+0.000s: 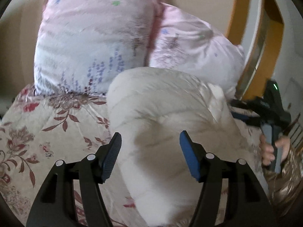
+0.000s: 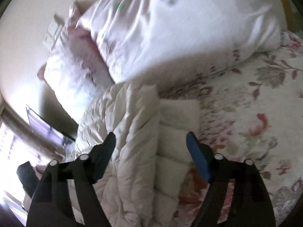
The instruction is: Fold large clothes
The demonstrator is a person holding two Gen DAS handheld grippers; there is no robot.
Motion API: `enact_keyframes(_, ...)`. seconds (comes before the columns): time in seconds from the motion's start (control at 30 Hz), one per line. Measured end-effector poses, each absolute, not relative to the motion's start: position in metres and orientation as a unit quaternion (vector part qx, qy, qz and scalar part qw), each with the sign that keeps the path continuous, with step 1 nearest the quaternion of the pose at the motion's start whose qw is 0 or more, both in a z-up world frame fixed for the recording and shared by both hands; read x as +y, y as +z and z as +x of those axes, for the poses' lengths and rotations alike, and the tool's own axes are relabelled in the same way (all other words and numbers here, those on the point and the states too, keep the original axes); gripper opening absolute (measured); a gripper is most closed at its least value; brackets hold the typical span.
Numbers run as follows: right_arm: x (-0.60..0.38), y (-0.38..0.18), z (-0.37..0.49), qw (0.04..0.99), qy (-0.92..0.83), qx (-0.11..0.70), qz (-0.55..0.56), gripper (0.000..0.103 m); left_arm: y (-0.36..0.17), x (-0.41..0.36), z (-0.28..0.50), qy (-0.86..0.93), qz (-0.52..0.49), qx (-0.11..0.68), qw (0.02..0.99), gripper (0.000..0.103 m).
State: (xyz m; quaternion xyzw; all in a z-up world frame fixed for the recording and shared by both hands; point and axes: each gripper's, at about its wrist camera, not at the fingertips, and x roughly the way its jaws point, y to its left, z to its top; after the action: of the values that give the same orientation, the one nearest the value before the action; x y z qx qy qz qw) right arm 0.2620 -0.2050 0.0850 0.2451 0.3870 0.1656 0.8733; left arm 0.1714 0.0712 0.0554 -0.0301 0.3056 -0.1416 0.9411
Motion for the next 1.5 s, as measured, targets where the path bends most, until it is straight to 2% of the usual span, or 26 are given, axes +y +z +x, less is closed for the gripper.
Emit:
enact_keyframes(0.1,-0.191,0.071,0.263,0.872,0.177,0.399,0.222,0.023,0.057,0.054,0.166,-0.144,0.002,0.307,0.941,0.066)
enact_keyframes(0.2,-0.200,0.064,0.255,0.885,0.151,0.385,0.214,0.016,0.053,0.044,0.164,-0.131,0.035,0.308,0.942,0.066)
enact_keyframes(0.3,-0.206,0.055,0.259,0.890,0.115,0.396,0.196,0.014,0.046,0.041,0.169,-0.133,0.039,0.319,0.938,0.067)
enact_keyframes(0.7,-0.205,0.015,0.275,0.873,0.049,0.449,0.183,0.012,0.016,0.026,0.198,-0.125,0.041,0.354,0.926,0.075)
enact_keyframes(0.77,-0.205,0.017,0.274,0.872,0.046,0.453,0.178,0.017,0.013,0.021,0.199,-0.114,0.056,0.352,0.927,0.077)
enact_keyframes(0.83,-0.208,0.026,0.263,0.876,0.038,0.448,0.174,0.035,0.018,0.023,0.193,-0.112,0.055,0.348,0.929,0.077)
enact_keyframes(0.9,-0.211,0.040,0.245,0.886,0.044,0.427,0.177,0.042,0.023,0.028,0.185,-0.115,0.051,0.340,0.932,0.077)
enact_keyframes(1.07,-0.199,0.077,0.180,0.911,0.115,0.371,0.139,0.042,0.034,0.039,0.160,-0.113,0.053,0.325,0.937,0.077)
enact_keyframes(1.17,-0.176,0.083,0.146,0.910,0.160,0.372,0.093,0.042,0.033,0.040,0.152,-0.113,0.057,0.327,0.936,0.079)
enact_keyframes(1.33,-0.148,0.060,0.135,0.896,0.151,0.417,0.029,0.041,0.023,0.037,0.156,-0.116,0.053,0.341,0.931,0.082)
enact_keyframes(1.5,-0.150,0.035,0.154,0.886,0.129,0.443,0.047,0.041,0.019,0.034,0.158,-0.122,0.033,0.344,0.931,0.084)
